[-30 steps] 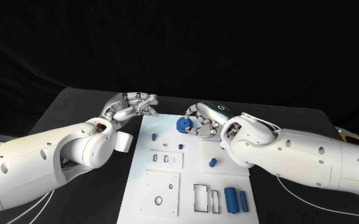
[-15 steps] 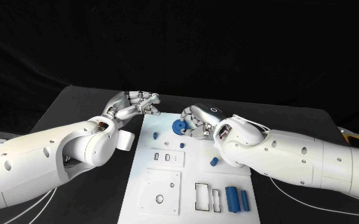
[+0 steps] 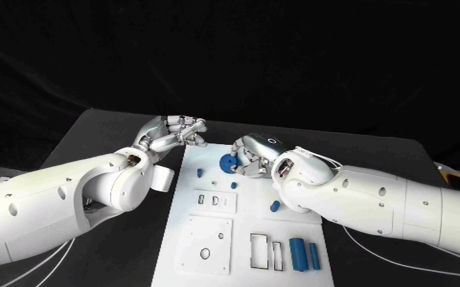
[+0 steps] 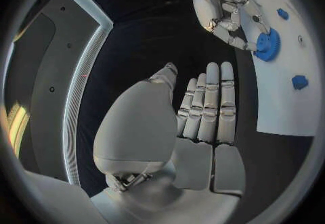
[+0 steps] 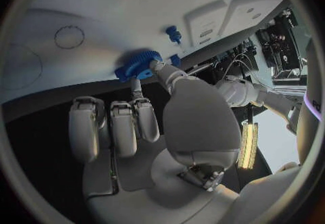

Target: Assemble the parts on the task board

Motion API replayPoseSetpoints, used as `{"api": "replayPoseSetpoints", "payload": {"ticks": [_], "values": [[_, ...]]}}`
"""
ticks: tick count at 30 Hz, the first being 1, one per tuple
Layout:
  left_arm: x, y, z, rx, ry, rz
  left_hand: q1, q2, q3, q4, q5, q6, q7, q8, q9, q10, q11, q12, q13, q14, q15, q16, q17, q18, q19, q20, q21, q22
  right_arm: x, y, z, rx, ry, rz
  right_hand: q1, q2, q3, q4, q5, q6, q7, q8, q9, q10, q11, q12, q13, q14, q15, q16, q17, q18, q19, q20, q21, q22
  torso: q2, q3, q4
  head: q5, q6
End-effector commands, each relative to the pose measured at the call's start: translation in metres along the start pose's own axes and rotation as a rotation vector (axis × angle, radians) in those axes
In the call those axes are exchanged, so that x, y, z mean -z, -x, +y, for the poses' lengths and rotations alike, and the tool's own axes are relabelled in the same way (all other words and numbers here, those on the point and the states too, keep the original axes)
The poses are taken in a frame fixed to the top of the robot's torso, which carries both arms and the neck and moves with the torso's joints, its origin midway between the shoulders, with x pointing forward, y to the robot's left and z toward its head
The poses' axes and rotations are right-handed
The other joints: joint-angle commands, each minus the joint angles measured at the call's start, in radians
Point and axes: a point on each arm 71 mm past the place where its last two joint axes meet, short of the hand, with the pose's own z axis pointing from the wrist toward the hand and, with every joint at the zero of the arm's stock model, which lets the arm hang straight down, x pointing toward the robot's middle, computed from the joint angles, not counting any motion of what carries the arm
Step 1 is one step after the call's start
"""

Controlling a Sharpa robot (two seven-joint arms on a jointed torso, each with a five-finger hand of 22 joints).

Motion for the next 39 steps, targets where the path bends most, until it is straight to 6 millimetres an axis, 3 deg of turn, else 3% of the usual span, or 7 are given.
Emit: {"api": "replayPoseSetpoints", "payload": {"ticks": [1,10,20,25,32,33,39], "values": [[0.000,-0.003,-0.001,0.011,-0.006,0.020,-0.010,0.000,-0.006,0.001,-0.005,-0.009,0.004,-0.005,-0.001,-0.008,-0.001,-0.003,0.001,-0.006,0.000,0.005,0.001,0.003,-0.007,0.002,0.006,0.001,0.000,-0.003,0.001,0.007,0.004,0.025,-0.014,-0.008,0.002,0.004,-0.019,-0.017,0.009,-0.015,-0.005,-0.002,0.008,-0.006,0.112,0.084,0.004,0.004,0.159,-0.017,-0.004,0.004,-0.007,0.092,0.000,0.0003,-0.0003,0.000,-0.001],[0.000,-0.002,-0.001,0.010,-0.005,0.018,-0.010,0.000,-0.006,0.001,-0.005,-0.009,0.004,-0.005,-0.001,-0.008,-0.001,-0.003,0.001,-0.006,0.000,0.005,0.001,0.003,-0.007,0.002,0.006,0.001,0.001,-0.004,-0.004,0.006,-0.008,0.027,-0.048,-0.030,-0.042,0.033,-0.060,-0.071,0.025,-0.065,-0.013,-0.036,0.025,-0.043,0.075,0.083,0.018,0.004,0.159,-0.014,-0.011,0.017,-0.016,0.085,0.000,0.0004,-0.0014,0.000,0.000],[0.001,0.000,-0.001,0.007,-0.004,0.012,-0.010,0.000,-0.006,0.001,-0.005,-0.009,0.004,-0.005,-0.001,-0.008,-0.001,-0.003,0.001,-0.006,0.000,0.005,0.001,0.003,-0.007,0.002,0.006,0.001,0.018,0.005,-0.017,-0.023,-0.027,0.005,-0.058,-0.030,-0.071,0.051,-0.052,-0.080,0.030,-0.076,-0.011,-0.036,0.029,-0.042,0.075,0.083,0.023,0.005,0.162,-0.015,-0.009,0.022,-0.015,0.089,-0.001,0.0023,-0.0036,0.002,0.002],[0.001,0.002,-0.001,0.005,-0.004,0.007,-0.010,0.000,-0.006,0.001,-0.005,-0.009,0.004,-0.005,-0.001,-0.008,-0.001,-0.003,0.001,-0.006,0.000,0.005,0.001,0.003,-0.007,0.002,0.006,0.001,0.036,0.020,-0.026,-0.056,-0.036,-0.032,-0.054,-0.022,-0.079,0.059,-0.036,-0.072,0.028,-0.076,-0.008,-0.029,0.028,-0.034,0.083,0.085,0.023,0.006,0.168,-0.017,-0.003,0.023,-0.009,0.097,-0.003,0.0045,-0.0062,0.000,0.004],[0.001,0.004,-0.001,0.004,-0.004,0.005,-0.010,0.000,-0.006,0.001,-0.005,-0.009,0.004,-0.005,-0.001,-0.008,-0.001,-0.003,0.001,-0.006,0.000,0.005,0.001,0.003,-0.007,0.002,0.006,0.001,0.066,0.048,-0.058,-0.160,-0.078,-0.062,-0.006,0.001,-0.058,0.045,-0.020,-0.032,0.019,-0.067,0.002,-0.018,0.020,-0.022,0.094,0.084,0.016,0.006,0.164,-0.015,-0.007,0.018,-0.015,0.093,-0.008,0.0083,-0.0124,-0.011,0.006],[0.001,0.004,-0.001,0.004,-0.004,0.005,-0.010,0.000,-0.006,0.001,-0.005,-0.009,0.004,-0.005,-0.001,-0.008,-0.001,-0.003,0.001,-0.006,0.000,0.005,0.001,0.003,-0.007,0.002,0.006,0.001,0.069,0.049,-0.063,-0.170,-0.083,-0.057,0.001,-0.001,-0.056,0.040,-0.024,-0.029,0.019,-0.068,0.002,-0.019,0.019,-0.023,0.092,0.084,0.015,0.005,0.163,-0.015,-0.008,0.017,-0.016,0.093,-0.008,0.0095,-0.0141,-0.023,0.008],[0.000,0.003,-0.001,0.008,-0.004,0.015,-0.009,0.003,-0.007,0.001,-0.005,-0.002,-0.001,0.000,0.001,0.001,-0.004,0.002,0.004,-0.010,-0.002,0.008,0.007,0.003,-0.010,0.002,0.009,0.001,0.091,0.058,-0.101,-0.254,-0.136,-0.014,0.036,-0.014,-0.045,0.012,-0.047,-0.023,0.018,-0.081,-0.001,-0.025,0.018,-0.030,0.086,0.082,0.015,0.003,0.155,-0.012,-0.017,0.016,-0.026,0.083,-0.013,0.0162,-0.0185,-0.031,0.004]]}}
